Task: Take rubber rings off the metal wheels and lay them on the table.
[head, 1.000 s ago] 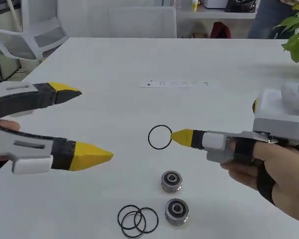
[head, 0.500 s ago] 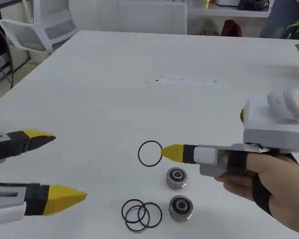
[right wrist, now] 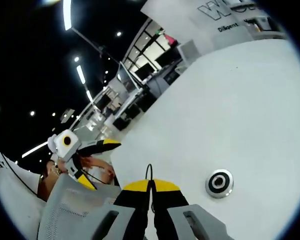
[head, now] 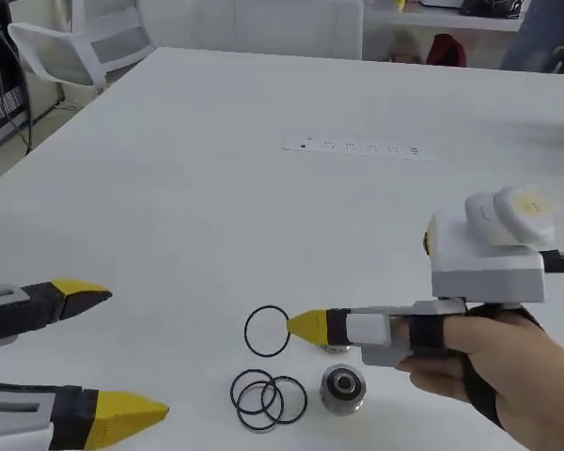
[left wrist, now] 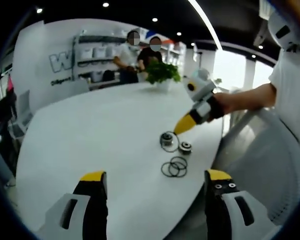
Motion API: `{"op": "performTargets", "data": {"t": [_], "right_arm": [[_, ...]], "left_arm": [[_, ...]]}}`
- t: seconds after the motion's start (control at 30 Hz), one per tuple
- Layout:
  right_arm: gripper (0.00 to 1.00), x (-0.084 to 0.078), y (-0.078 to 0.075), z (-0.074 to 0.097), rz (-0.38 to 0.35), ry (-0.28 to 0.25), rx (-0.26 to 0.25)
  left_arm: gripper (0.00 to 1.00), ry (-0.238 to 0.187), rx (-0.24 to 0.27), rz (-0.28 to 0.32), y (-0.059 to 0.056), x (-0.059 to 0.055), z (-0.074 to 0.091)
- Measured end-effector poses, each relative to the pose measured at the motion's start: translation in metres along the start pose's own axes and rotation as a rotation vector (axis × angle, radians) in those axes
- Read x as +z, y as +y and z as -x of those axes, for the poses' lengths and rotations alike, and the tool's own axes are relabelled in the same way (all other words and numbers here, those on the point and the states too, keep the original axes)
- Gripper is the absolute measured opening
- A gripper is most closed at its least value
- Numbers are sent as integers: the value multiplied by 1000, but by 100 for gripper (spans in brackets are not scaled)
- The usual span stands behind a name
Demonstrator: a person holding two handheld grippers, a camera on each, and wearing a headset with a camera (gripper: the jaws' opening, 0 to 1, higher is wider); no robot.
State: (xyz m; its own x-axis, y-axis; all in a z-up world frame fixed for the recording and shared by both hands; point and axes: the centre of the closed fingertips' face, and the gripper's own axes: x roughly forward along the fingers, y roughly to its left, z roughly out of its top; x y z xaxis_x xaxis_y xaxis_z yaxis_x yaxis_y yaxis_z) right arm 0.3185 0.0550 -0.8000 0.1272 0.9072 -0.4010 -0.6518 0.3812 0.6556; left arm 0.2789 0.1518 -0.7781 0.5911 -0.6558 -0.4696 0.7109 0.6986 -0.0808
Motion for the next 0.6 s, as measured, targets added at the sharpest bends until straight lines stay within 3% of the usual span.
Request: {"op": "performTargets", "data": {"t": [0.27,0.4,0.6], "right_arm": [[0,-23,-8,-7,2,90,-32],[0,-30,-15,-9,-6,117,-52],[0,-40,-23,-17,23,162,-88]], "left_arm": [[80,0,-22,33,-13,-8,-5],[81,7,3,23,-7,-8,-4],[81,10,-10,28,-11,-11,-5]]}}
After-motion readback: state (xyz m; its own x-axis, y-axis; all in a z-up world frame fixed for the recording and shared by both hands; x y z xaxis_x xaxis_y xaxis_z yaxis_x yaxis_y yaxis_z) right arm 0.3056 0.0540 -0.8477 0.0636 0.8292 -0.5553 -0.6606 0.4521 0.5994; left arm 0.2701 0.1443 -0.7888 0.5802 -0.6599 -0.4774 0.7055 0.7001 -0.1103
